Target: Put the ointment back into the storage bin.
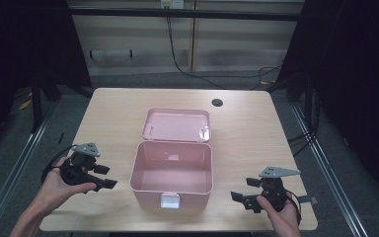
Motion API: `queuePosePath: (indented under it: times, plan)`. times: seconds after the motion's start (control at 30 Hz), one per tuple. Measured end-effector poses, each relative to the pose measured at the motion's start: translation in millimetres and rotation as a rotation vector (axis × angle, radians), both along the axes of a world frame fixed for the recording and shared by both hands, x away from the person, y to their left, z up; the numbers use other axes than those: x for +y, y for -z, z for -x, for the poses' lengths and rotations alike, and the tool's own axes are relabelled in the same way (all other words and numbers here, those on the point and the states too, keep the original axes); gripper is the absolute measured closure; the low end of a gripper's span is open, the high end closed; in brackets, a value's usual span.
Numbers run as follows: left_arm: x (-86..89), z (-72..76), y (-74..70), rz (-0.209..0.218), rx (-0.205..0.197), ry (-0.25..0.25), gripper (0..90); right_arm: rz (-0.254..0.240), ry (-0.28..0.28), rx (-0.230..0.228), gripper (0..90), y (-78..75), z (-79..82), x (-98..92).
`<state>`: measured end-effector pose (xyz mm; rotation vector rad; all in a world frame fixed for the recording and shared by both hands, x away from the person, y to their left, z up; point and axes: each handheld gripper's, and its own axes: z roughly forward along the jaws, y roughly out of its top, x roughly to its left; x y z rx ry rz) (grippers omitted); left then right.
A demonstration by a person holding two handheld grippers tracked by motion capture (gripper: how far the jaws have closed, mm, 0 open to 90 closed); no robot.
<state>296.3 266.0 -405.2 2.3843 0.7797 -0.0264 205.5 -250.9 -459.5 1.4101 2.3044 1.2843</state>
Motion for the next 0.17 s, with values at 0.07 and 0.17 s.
queuePosePath:
  times: [0.07,0.17]
  plan:
    - [3.6,1.1,6.9,0.008,-0.005,-0.037,35.5,0.008,0.008,0.004,14.3,1.2,0.0,0.4]
    - [9.3,1.9,16.8,0.006,-0.005,-0.078,34.8,0.032,0.019,0.008,14.5,4.3,-0.7,0.9]
